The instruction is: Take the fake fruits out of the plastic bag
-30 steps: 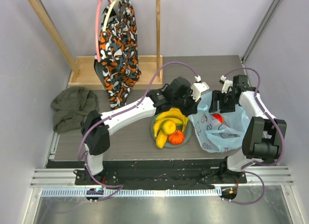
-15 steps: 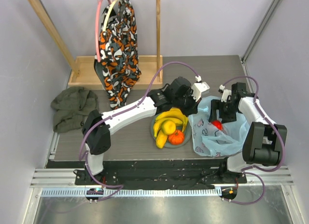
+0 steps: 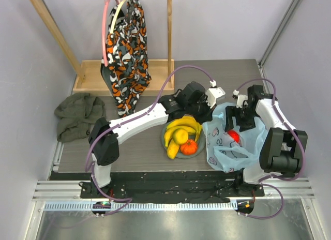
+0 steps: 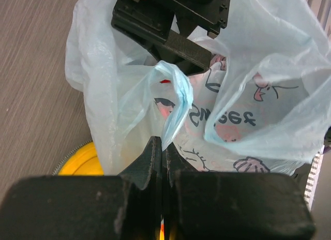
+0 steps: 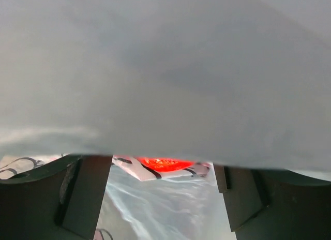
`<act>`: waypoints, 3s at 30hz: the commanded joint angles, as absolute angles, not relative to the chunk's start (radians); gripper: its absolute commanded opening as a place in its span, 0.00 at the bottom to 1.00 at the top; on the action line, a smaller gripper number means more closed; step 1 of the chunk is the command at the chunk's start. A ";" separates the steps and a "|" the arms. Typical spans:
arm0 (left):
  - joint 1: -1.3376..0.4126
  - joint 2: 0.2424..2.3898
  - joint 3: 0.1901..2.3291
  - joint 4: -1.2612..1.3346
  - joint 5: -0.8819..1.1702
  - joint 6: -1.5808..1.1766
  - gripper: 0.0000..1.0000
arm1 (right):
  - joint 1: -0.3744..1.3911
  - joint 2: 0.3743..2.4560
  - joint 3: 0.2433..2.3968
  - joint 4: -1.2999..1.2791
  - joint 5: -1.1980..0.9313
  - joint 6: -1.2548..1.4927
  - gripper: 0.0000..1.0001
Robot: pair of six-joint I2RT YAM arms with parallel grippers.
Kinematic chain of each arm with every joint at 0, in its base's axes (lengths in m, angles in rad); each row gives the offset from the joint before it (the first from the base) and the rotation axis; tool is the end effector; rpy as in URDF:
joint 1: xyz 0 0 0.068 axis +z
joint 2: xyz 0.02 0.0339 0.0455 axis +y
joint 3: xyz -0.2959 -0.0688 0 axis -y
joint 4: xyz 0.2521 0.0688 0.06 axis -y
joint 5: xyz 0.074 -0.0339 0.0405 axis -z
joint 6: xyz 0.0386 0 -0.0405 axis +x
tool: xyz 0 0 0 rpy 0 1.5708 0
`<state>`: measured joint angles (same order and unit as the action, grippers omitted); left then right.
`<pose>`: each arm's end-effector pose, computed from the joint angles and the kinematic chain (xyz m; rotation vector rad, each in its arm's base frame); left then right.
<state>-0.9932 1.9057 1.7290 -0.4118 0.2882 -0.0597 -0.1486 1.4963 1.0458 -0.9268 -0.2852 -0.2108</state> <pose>0.2465 -0.3983 0.3461 1.1796 1.9492 -0.8954 0.2710 -0.0296 0.2439 -0.1297 2.8774 0.3569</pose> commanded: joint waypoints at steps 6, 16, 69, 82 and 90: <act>-1.006 1.933 1.801 -0.385 0.293 -0.040 0.00 | -0.087 1.606 1.101 -1.031 -0.184 -0.325 0.79; -1.014 1.947 1.819 -0.383 0.284 -0.029 0.00 | -0.080 1.600 1.158 -1.066 -0.159 -0.380 0.49; -1.014 1.979 1.871 -0.382 0.298 -0.011 0.00 | -0.117 1.571 1.006 -0.939 -0.218 -0.581 0.52; -1.012 2.039 1.980 -0.367 0.180 0.044 0.00 | -0.298 1.517 1.402 -1.083 -0.371 -0.571 0.40; -0.916 2.118 2.163 -0.252 -0.156 0.106 0.00 | -0.313 1.605 1.768 -1.152 -0.554 -0.506 0.40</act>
<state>-0.9829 2.1109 2.0689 -0.3771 0.0586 0.0479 -0.3168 1.6089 1.5875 -1.1049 -0.4164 -0.5430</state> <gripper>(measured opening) 0.014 0.615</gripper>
